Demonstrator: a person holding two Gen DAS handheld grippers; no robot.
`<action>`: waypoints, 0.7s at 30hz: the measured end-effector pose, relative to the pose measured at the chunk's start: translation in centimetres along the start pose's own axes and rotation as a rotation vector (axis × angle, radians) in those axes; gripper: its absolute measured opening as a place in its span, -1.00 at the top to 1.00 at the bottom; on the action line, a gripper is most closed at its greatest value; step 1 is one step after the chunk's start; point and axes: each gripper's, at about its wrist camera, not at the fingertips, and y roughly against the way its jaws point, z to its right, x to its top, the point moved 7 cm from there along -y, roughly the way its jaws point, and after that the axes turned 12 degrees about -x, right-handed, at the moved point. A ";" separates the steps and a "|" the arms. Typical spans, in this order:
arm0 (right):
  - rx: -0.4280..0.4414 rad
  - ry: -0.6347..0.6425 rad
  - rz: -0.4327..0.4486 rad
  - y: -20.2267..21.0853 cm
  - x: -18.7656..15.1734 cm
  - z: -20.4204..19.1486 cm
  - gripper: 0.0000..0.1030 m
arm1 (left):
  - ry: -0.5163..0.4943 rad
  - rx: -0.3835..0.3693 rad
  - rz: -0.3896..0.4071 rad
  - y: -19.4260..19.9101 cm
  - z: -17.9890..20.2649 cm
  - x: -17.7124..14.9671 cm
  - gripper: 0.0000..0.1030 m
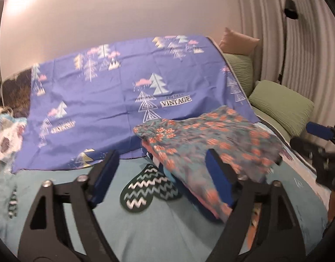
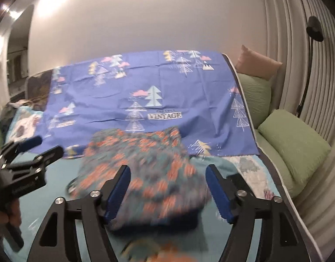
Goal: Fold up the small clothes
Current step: 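Release the shirt on the stack and pull both grippers back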
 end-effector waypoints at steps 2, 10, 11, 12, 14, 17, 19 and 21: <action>0.026 -0.010 -0.006 3.3 -1.3 0.0 -0.49 | -0.034 0.015 0.009 2.8 1.1 -0.3 -0.71; 0.016 -0.014 0.046 13.5 -5.7 0.9 -0.59 | -0.044 0.044 0.084 15.1 4.4 -3.0 -0.98; 0.031 -0.022 0.035 14.9 -6.4 1.0 -0.60 | -0.043 0.050 0.086 15.9 4.6 -3.3 -0.98; 0.043 -0.029 0.030 15.6 -6.8 1.4 -0.60 | -0.044 0.059 0.087 17.1 5.0 -3.8 -0.98; 0.055 -0.045 0.023 17.5 -7.7 1.7 -0.61 | -0.064 0.066 0.087 18.9 6.0 -4.8 -0.98; 0.039 -0.057 0.017 19.8 -9.0 2.0 -0.62 | -0.095 0.076 0.083 20.9 7.3 -6.2 -0.98; 0.029 -0.060 0.017 20.8 -9.6 1.9 -0.62 | -0.107 0.070 0.080 21.9 8.1 -7.0 -0.98; 0.021 -0.071 0.017 21.7 -10.3 1.9 -0.63 | -0.107 0.062 0.079 22.7 8.7 -7.8 -0.98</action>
